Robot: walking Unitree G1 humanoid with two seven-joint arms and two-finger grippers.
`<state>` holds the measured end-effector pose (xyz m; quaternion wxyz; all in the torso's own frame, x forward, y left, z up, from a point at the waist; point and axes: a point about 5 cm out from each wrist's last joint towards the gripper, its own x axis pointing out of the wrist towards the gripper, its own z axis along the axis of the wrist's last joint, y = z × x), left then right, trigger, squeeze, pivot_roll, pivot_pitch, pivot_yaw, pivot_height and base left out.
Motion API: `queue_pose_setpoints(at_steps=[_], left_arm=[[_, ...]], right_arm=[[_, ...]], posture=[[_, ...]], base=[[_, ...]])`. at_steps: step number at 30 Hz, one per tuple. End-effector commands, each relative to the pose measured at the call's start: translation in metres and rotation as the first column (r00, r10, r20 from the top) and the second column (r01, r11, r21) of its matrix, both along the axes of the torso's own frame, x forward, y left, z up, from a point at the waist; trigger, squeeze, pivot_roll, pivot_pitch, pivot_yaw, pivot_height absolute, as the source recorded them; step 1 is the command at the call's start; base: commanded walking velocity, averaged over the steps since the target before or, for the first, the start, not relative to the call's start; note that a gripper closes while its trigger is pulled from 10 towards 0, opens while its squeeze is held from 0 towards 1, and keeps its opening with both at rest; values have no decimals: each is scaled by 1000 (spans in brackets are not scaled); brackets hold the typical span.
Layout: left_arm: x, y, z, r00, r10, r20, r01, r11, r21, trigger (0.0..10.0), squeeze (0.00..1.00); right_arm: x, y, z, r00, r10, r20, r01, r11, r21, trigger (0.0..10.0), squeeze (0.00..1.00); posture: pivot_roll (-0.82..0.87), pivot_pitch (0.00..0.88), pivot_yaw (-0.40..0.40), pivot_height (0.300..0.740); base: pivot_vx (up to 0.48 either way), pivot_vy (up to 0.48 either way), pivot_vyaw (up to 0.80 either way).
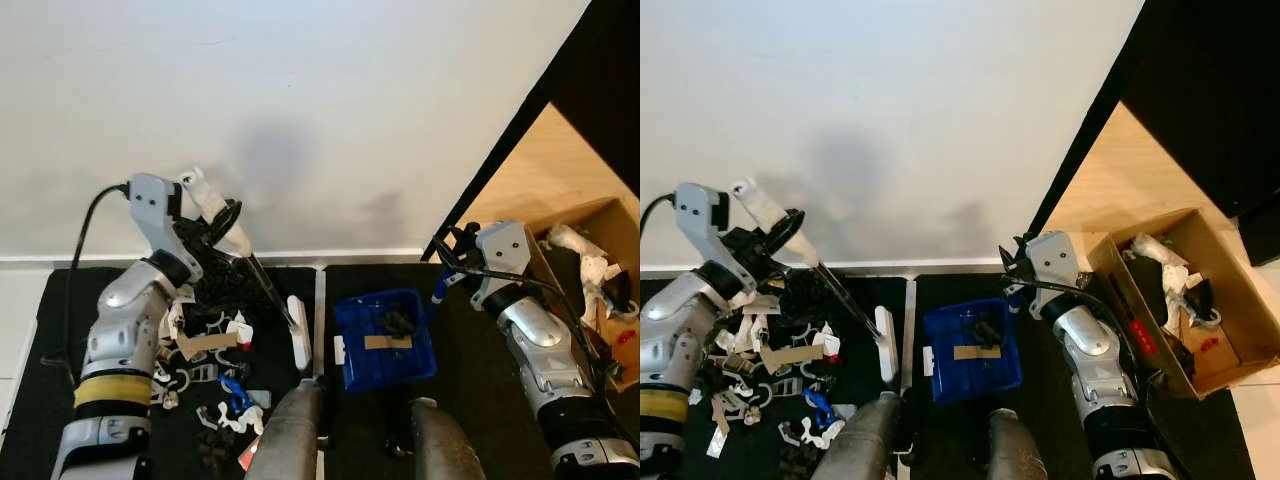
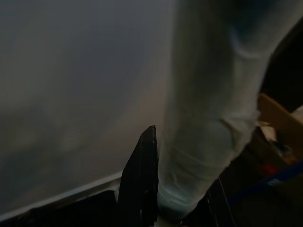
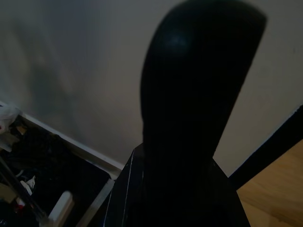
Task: Sweep floor
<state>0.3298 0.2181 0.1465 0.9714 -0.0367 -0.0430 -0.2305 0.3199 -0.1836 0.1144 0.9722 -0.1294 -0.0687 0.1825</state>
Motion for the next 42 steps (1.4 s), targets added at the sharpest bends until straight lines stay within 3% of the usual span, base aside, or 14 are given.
queue_pose_setpoints(at_steps=[1,5,10,14,19,30,37,42], left_arm=[[2,-8,-11,1000,27,10,-28,999,21,10000,0],[13,-39,-20,1000,6,-7,-6,1000,-3,10000,0],[16,-50,-19,1000,-8,-3,8,1000,-29,10000,0],[21,-71,-16,999,-38,-1,37,988,-147,10000,0],[24,-84,-15,998,-56,0,54,970,-236,10000,0],[21,-80,-14,998,-62,21,65,966,-251,10000,0],[20,-61,12,991,-66,114,94,963,-254,10000,0],[13,-35,36,981,-71,182,109,972,-209,10000,0]], right_arm=[[-5,2,-15,998,-4,-62,4,1000,14,10000,0],[-4,3,-12,999,-5,-51,6,1000,20,10000,0],[-5,1,-11,999,-11,-48,12,1000,20,10000,0],[-6,-4,-11,999,-26,-46,27,999,20,10000,0],[-5,-2,-10,999,-27,-45,28,999,25,10000,0],[-2,-2,-7,999,-23,-41,24,999,24,10000,0],[-1,-3,-7,999,-27,-40,28,999,25,10000,0],[-2,-3,-8,999,-30,-41,32,999,28,10000,0]], posture=[[171,365,70,740],[145,373,77,740],[140,372,80,740],[136,370,81,740],[138,367,79,740],[144,361,69,740],[156,353,75,740],[168,346,79,740]], base=[[0,0,0],[0,0,0],[0,0,0],[0,0,0],[0,0,0],[0,0,0],[0,0,0],[0,0,0]])
